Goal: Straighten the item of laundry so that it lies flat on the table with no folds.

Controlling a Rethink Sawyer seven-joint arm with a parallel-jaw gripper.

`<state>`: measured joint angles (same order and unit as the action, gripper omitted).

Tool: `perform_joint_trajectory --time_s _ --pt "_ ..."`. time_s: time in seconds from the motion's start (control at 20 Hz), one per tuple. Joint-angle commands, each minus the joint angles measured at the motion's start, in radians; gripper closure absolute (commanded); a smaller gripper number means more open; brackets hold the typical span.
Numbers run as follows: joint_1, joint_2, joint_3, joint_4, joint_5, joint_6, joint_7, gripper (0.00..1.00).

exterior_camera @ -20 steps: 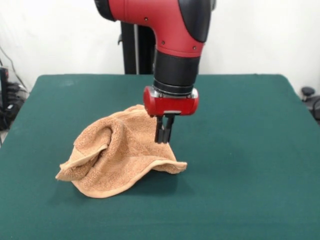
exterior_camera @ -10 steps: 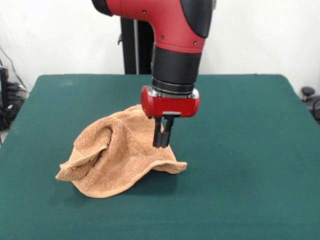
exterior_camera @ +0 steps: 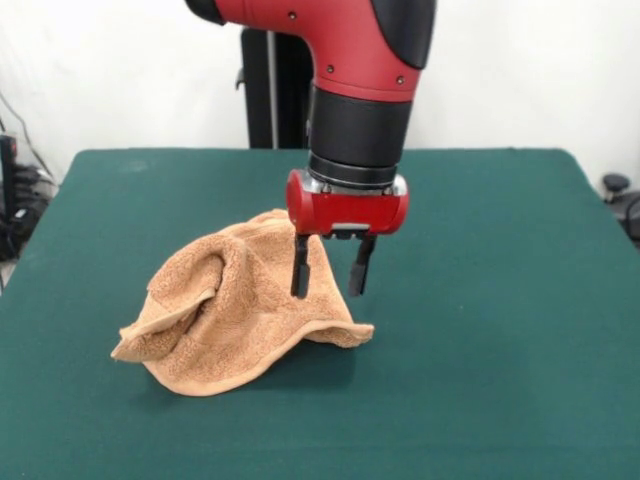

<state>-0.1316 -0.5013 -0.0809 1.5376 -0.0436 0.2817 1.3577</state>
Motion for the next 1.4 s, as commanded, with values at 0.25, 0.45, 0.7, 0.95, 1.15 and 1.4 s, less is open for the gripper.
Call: perform_joint_trajectory --time_s 0.25,0.45,0.7,0.95,1.15,1.4 --pt "0.034 0.018 0.125 -0.012 -0.055 0.134 0.03 0.0" --pt "0.047 0.02 0.125 -0.025 -0.047 0.147 0.039 0.0" --pt "0.061 0.038 0.127 -0.046 -0.034 0.15 0.057 0.0" --pt "0.083 0.067 0.119 -0.061 -0.018 0.129 0.094 0.0" --pt "0.106 0.083 0.106 -0.064 -0.005 0.109 0.129 0.0" --pt "0.115 0.098 0.103 -0.086 0.0 0.111 0.13 0.0"
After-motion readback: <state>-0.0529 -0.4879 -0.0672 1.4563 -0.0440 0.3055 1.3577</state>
